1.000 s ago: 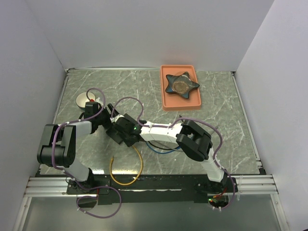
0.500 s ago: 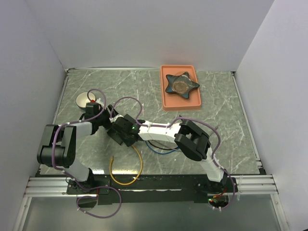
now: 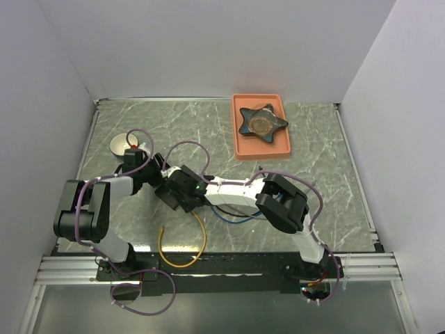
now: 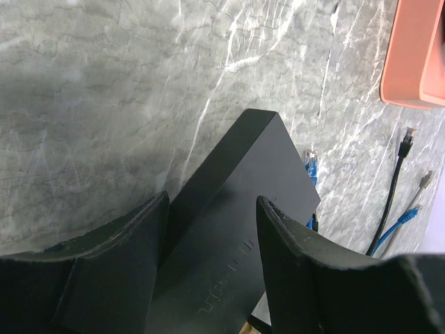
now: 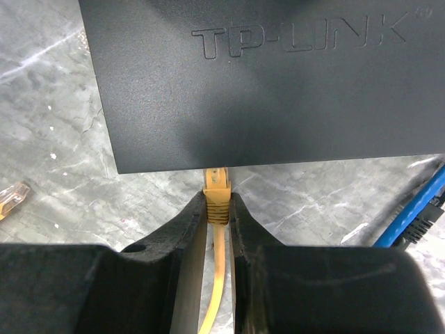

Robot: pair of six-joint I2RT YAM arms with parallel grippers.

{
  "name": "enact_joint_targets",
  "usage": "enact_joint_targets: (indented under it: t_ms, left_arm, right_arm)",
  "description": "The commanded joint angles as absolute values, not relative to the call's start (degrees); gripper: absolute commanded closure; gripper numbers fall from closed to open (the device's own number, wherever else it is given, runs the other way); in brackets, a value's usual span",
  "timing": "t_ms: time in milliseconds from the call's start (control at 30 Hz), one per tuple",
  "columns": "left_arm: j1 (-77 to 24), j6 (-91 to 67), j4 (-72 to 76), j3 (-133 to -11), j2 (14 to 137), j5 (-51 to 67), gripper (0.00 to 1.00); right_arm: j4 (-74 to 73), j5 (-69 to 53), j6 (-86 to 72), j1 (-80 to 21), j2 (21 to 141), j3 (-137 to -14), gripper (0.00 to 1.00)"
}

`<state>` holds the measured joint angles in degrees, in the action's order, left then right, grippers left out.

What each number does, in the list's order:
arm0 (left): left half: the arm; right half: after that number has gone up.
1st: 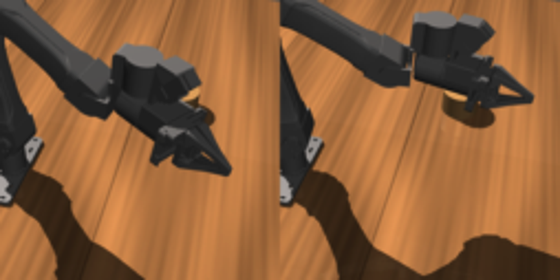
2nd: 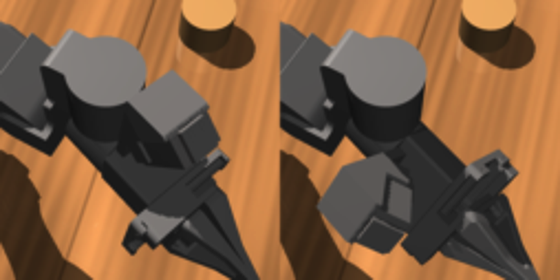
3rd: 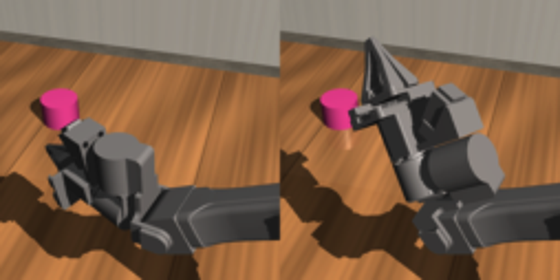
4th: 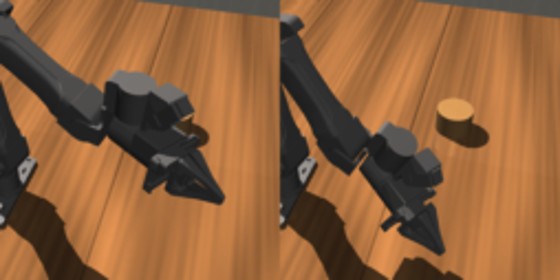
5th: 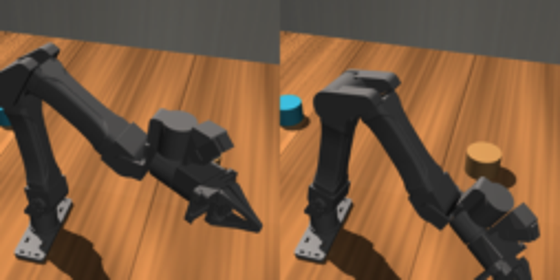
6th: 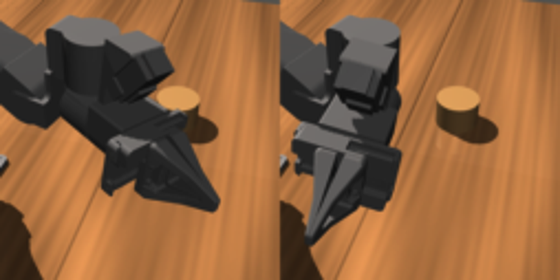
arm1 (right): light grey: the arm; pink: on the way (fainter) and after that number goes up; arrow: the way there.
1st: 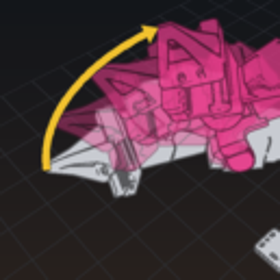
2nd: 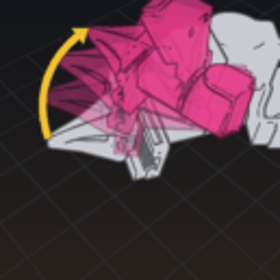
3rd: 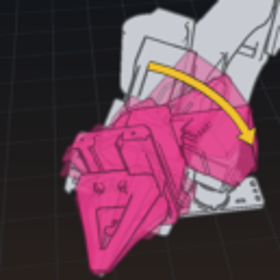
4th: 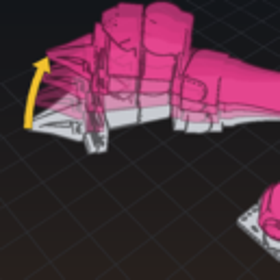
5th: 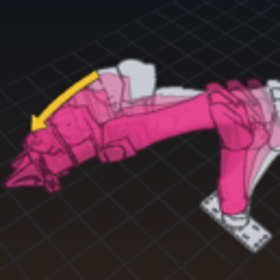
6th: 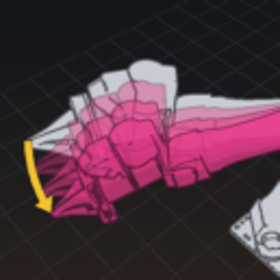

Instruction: Insert the plug into the switch port

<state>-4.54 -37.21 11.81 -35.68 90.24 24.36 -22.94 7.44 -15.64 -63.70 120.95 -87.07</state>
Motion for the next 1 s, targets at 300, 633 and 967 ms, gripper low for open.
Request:
enact_joint_targets:
  t_ms: [300, 633, 967]
  left_arm:
    - [-6.94, -38.32, 5.18, -32.08, 90.88, 29.36, 0.41]
    - [-8.00, -38.58, 5.36, -31.29, 90.53, 29.27, 0.42]
    - [-10.37, -40.25, 7.03, -29.80, 90.79, 29.18, 0.43]
  right_arm:
    - [-2.74, 2.82, -16.26, -59.33, 115.32, -81.74, 1.00]
    - [-0.18, 0.88, -15.12, -58.36, 115.66, -82.53, 1.00]
    - [3.60, 1.23, -15.21, -57.66, 116.02, -83.58, 1.00]
